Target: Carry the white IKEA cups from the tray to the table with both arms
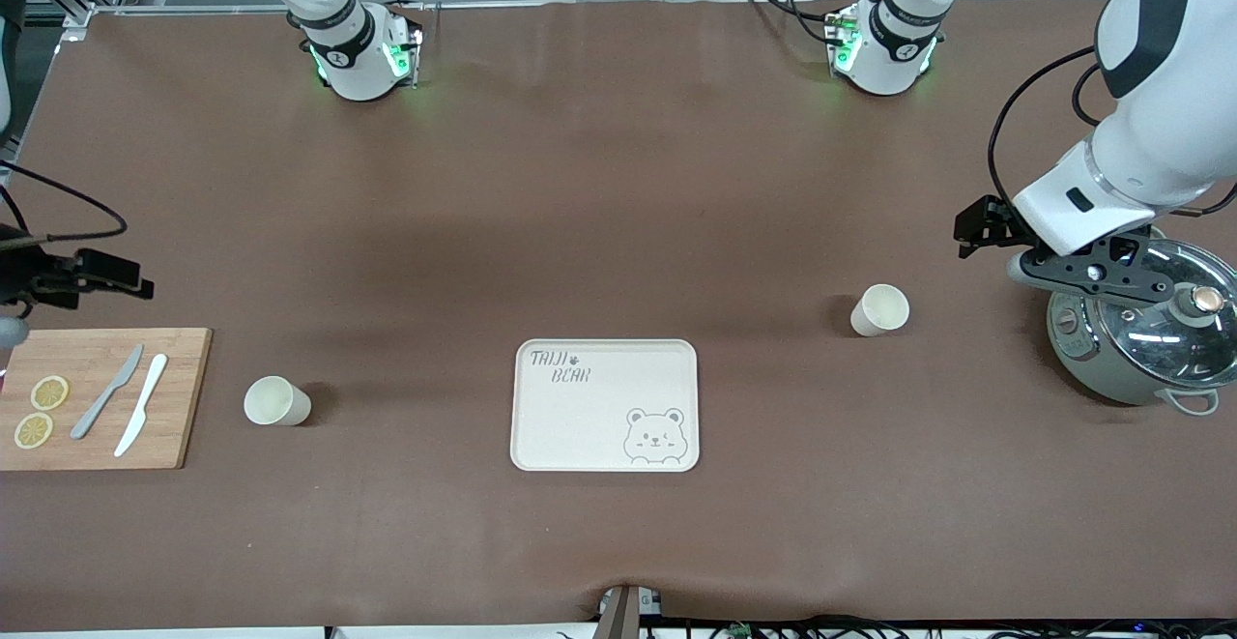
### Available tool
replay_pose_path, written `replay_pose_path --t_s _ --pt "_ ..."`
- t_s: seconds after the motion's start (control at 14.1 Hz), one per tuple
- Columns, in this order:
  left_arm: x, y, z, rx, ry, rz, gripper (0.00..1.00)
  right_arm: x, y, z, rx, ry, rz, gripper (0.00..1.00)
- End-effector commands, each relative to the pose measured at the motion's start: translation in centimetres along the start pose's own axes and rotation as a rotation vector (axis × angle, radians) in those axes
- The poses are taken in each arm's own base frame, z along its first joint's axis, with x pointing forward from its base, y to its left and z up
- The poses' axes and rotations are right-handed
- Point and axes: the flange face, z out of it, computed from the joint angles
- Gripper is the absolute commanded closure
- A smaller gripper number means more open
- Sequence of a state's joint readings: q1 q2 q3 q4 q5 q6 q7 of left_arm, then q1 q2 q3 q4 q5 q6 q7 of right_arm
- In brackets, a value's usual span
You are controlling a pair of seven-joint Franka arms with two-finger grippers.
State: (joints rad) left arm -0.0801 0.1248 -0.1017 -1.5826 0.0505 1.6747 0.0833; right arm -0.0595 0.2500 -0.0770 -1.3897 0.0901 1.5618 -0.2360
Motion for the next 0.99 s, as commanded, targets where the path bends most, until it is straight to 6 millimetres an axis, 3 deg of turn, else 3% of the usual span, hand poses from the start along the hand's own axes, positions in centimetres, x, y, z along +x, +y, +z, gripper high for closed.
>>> replay_pose_path --t_s 0.0,0.5,0.92 --pt "-0.6 0.1 -0.9 0.005 -0.006 -0.006 0.0 -2.5 -1.0 -2.7 -0.017 0.001 0.008 0.0" --pt "-0.5 0.0 -0.9 -0.061 0.002 -0.064 0.0 -5.9 -2.5 -6.9 -0.063 -0.009 -0.019 0.0" --pt "-0.5 0.4 -1.1 -0.05 0.004 -0.065 0.0 -5.3 -2.9 -6.1 -0.109 -0.02 0.016 0.0"
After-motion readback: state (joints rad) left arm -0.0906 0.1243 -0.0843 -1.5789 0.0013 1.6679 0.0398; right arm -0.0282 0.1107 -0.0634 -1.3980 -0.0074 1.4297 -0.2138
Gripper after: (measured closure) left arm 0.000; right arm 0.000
